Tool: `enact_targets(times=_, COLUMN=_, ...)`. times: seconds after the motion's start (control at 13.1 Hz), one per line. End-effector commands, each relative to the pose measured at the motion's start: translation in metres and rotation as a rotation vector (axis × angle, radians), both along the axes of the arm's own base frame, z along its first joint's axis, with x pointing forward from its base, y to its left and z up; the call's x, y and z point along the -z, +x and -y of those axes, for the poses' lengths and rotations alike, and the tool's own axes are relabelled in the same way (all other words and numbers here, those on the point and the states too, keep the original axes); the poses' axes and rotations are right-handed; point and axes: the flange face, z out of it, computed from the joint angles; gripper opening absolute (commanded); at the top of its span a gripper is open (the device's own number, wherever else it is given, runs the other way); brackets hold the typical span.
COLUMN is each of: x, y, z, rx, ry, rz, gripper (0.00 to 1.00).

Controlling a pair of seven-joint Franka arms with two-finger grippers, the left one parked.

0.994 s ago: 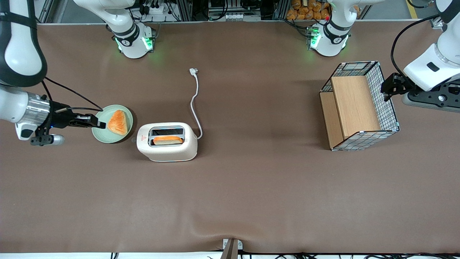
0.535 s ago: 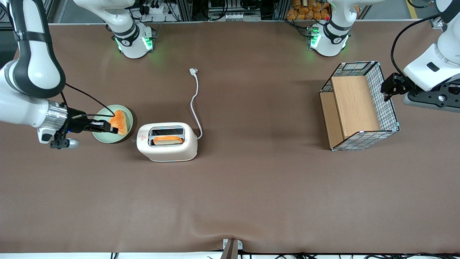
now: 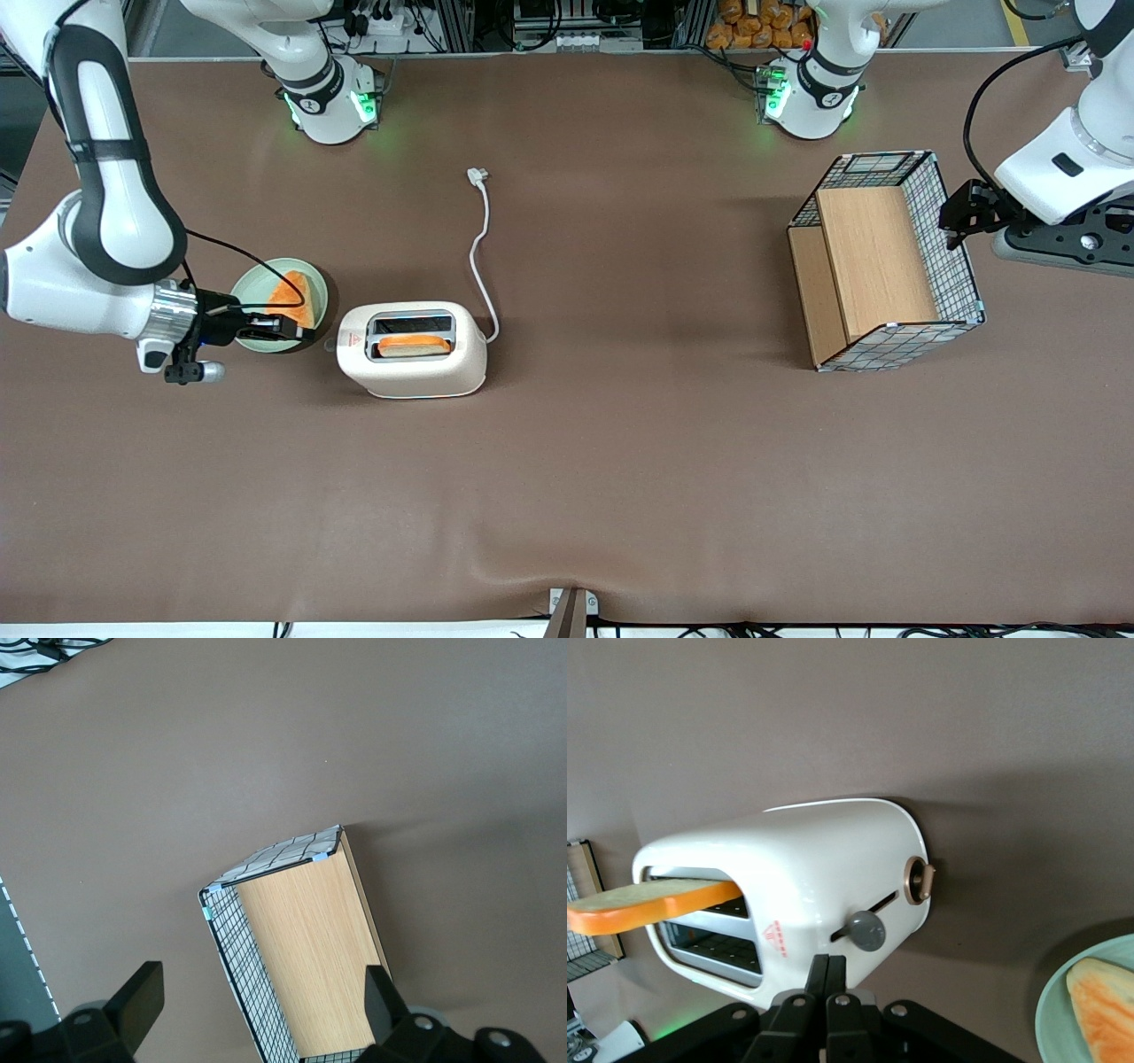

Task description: Press toaster button with right arm

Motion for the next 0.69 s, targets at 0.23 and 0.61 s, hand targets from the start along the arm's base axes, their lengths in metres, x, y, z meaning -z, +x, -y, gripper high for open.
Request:
enact_targets(times=0.23, x=0.011, y=0.0, z=0.003, rx=-0.02, ry=0.025, rz=0.024, gripper=0.0)
enact_targets(times=0.61, x=0.023, y=0.002, z=0.004, rx=-0.018, ry=0.025, rz=0.024, gripper=0.0)
